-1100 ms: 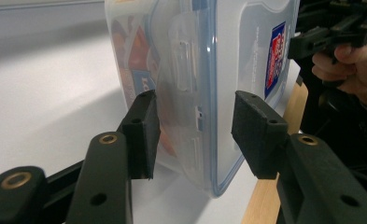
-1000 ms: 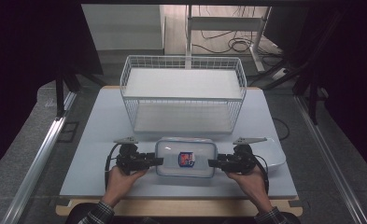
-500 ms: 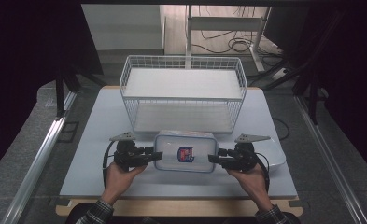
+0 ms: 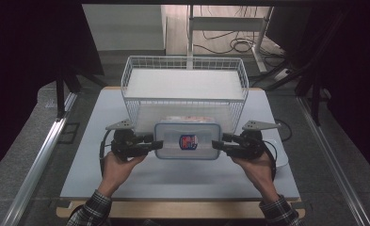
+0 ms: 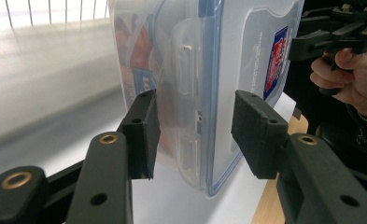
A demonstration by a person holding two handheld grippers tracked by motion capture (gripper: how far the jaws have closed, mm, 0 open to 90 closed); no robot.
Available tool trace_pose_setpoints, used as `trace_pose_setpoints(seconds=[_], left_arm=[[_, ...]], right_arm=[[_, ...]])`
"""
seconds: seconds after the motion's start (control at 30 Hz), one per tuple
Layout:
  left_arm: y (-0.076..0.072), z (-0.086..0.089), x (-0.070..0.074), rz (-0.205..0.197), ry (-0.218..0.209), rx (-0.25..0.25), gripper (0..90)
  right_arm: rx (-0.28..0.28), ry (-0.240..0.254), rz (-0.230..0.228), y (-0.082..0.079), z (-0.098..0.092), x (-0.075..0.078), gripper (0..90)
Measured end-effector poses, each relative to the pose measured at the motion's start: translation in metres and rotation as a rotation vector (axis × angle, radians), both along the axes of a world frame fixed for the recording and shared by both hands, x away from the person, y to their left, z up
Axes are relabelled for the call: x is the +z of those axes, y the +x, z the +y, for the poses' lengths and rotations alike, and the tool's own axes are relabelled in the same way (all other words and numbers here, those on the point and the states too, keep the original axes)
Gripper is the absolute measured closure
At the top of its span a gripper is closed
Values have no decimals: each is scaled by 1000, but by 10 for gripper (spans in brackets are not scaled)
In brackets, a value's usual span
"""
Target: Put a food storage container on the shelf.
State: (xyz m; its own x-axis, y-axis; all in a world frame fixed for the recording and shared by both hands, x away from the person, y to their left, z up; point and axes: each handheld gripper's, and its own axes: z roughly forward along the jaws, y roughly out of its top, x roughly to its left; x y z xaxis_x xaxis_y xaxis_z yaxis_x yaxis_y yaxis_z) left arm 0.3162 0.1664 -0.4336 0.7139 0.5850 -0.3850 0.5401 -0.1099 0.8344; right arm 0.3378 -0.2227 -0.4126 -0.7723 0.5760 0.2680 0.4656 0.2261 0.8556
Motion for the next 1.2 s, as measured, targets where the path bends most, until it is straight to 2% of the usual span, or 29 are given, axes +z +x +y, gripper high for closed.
trace_pose_setpoints(seconds=[0.07,0.1,0.17,0.23,0.27,0.37,0.43,0.47,0.5,0.6,0.63,0.7,0.83,1.03,1.2], left_arm=[[1,0,5,-9,1,1,523],[3,0,9,-17,2,3,523],[7,1,20,-31,4,6,523],[10,2,28,-43,5,9,523],[15,4,36,-51,5,11,523],[20,6,45,-61,5,13,523],[26,8,56,-76,1,18,523],[26,8,56,-76,1,18,523],[30,10,64,-86,1,20,523],[34,11,72,-96,3,21,523],[37,12,78,-102,0,23,523],[39,13,82,-104,0,24,522],[52,17,100,-117,-1,28,522],[68,19,111,-107,-4,32,522],[78,20,113,-93,-7,37,521]], right_arm=[[1,6,-12,3,0,9,495],[1,6,-12,3,0,9,495],[0,14,-33,9,1,22,495],[0,18,-43,13,2,29,495],[3,18,-49,15,3,33,495],[4,19,-60,20,4,41,495],[2,26,-74,28,7,54,494],[2,26,-74,28,7,54,494],[1,28,-84,32,9,61,494],[2,32,-88,36,10,68,494],[3,32,-98,40,12,76,494],[3,33,-100,41,13,78,494],[0,37,-111,54,16,98,493],[-4,37,-108,71,20,113,491],[-14,43,-92,81,21,115,489]])
